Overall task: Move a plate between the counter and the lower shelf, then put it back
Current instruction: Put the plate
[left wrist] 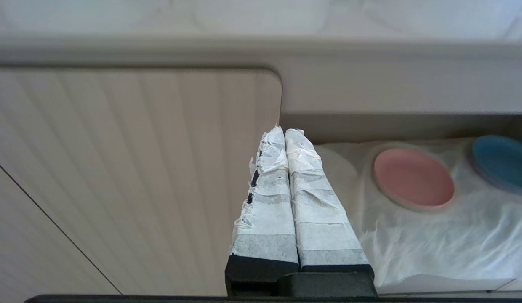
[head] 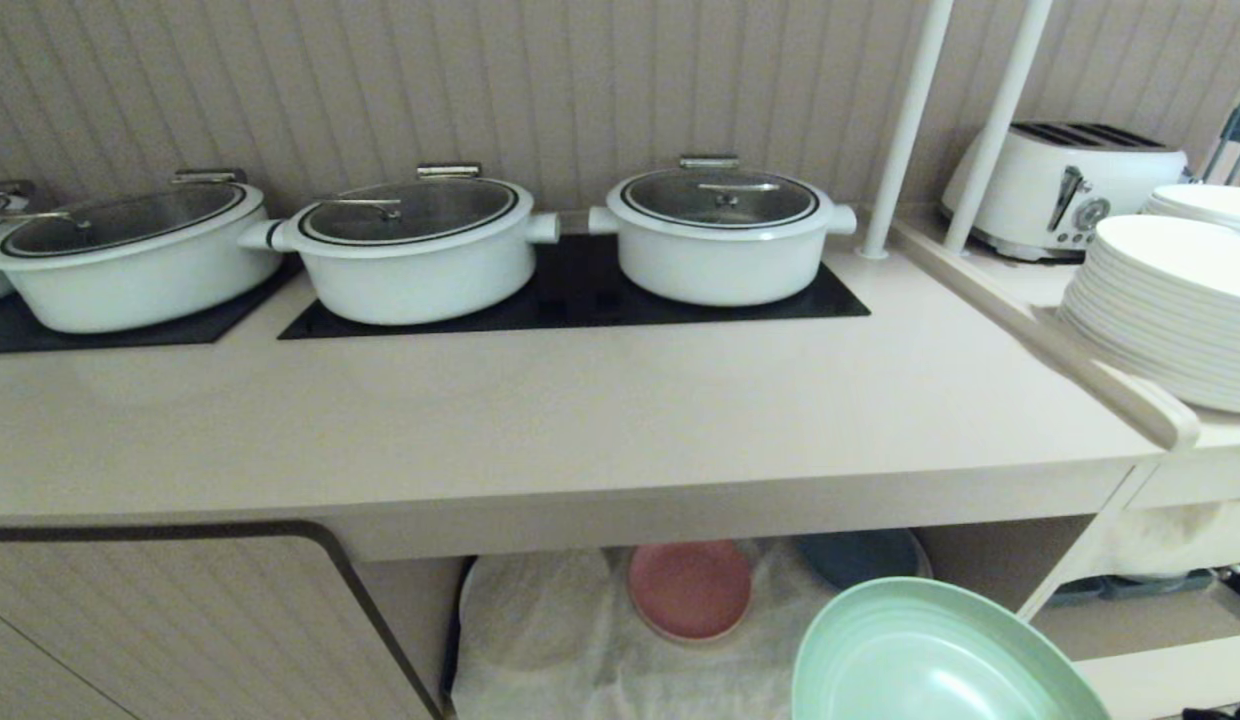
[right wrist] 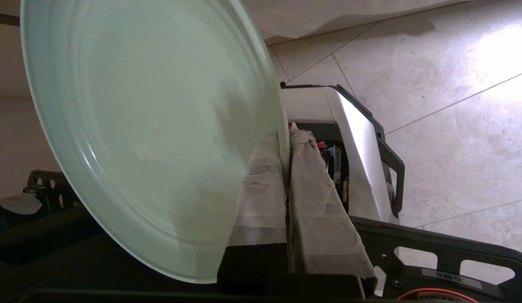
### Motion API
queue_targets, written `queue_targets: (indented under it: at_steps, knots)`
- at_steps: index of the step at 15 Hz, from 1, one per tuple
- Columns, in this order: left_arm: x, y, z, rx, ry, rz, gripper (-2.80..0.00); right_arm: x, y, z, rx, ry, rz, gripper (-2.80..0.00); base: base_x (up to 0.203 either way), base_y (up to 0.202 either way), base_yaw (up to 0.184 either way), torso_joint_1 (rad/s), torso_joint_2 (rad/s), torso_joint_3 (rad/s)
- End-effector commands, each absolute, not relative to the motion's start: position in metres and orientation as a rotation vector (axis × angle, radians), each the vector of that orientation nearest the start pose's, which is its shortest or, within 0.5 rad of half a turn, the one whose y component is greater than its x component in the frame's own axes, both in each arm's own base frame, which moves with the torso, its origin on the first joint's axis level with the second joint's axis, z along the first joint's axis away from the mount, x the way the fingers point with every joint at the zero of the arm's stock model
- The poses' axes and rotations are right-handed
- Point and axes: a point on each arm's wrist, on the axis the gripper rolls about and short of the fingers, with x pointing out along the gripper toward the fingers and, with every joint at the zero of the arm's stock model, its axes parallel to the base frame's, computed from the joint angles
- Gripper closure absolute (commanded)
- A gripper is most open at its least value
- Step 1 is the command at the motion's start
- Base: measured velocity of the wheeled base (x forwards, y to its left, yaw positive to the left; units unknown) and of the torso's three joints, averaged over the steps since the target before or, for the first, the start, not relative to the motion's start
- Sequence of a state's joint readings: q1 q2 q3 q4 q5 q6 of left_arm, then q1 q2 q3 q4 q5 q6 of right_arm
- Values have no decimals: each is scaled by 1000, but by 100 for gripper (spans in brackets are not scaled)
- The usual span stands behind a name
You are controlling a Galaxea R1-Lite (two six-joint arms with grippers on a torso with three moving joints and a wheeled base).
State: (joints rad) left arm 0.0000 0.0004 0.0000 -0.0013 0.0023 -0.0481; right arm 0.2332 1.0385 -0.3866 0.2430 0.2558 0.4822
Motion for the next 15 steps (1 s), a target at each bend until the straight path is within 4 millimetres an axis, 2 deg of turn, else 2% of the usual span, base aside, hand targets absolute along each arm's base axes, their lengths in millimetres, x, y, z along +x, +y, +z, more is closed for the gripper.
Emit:
queue_targets:
  at_steps: [1, 6, 15]
  knots:
    - [-23, 0, 76, -49, -2, 3, 0, 92, 28, 133, 452, 999, 230, 0, 0, 0, 0, 271, -579, -320]
    - [-23, 0, 76, -49, -2, 3, 0, 92, 28, 134, 453, 995, 231, 0, 0, 0, 0, 267, -560, -298]
    - [-23, 0, 76, -49, -2, 3, 0, 93, 28, 137, 451, 1002, 230, 0, 0, 0, 0, 175, -355, -184]
